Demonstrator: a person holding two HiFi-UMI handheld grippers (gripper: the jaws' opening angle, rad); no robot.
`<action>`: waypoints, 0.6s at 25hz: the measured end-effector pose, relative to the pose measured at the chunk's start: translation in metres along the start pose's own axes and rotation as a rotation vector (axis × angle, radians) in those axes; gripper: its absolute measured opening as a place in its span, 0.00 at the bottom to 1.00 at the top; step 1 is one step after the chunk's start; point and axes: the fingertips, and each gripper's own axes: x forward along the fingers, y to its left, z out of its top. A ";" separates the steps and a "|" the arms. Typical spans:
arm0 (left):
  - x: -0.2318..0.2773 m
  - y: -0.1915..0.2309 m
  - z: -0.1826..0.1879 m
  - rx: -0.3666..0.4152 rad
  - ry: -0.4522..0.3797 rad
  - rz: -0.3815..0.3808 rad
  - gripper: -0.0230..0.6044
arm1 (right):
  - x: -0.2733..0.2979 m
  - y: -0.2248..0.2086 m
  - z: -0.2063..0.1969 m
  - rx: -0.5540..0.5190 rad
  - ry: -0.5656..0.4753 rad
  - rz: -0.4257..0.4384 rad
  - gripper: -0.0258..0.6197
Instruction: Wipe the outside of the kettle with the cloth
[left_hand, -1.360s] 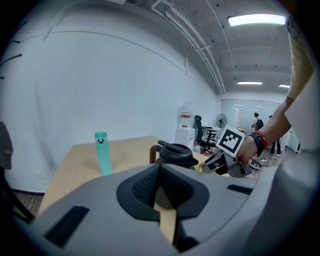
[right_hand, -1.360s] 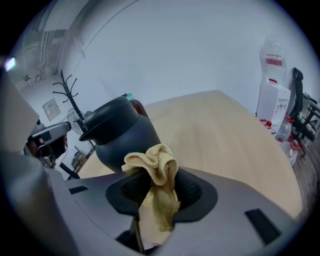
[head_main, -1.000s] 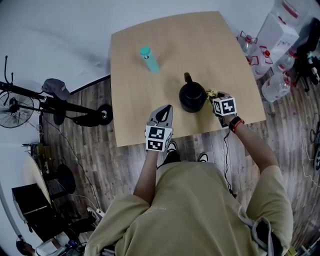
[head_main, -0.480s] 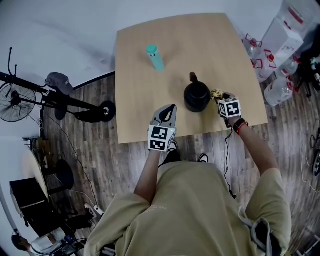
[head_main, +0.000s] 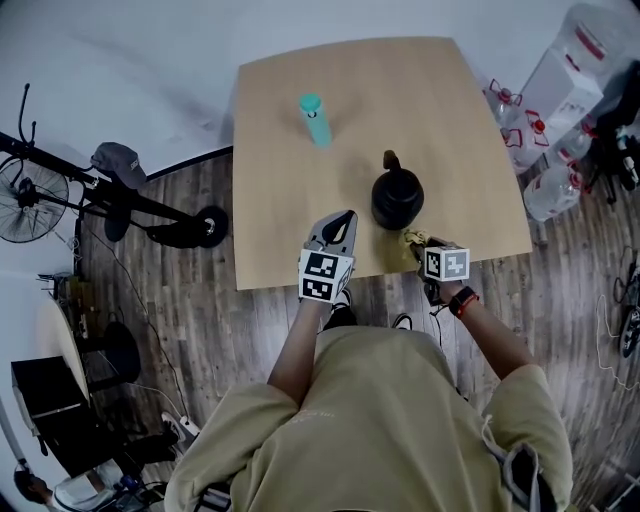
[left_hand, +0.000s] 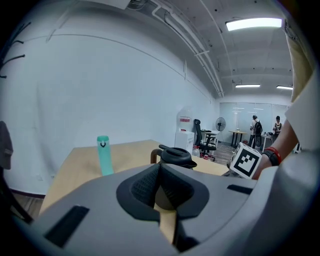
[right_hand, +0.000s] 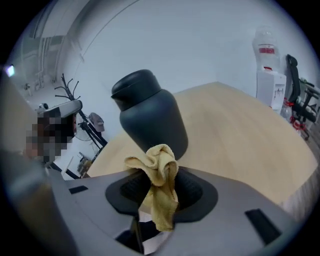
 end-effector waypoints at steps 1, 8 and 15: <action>-0.001 0.001 0.000 -0.001 -0.003 -0.001 0.08 | 0.005 0.014 -0.004 0.016 0.000 0.022 0.28; -0.016 0.018 -0.001 -0.009 -0.006 0.003 0.08 | 0.045 0.089 -0.005 0.178 -0.043 0.125 0.27; -0.028 0.046 -0.001 -0.013 -0.014 0.022 0.08 | 0.082 0.117 0.018 0.301 -0.125 0.132 0.27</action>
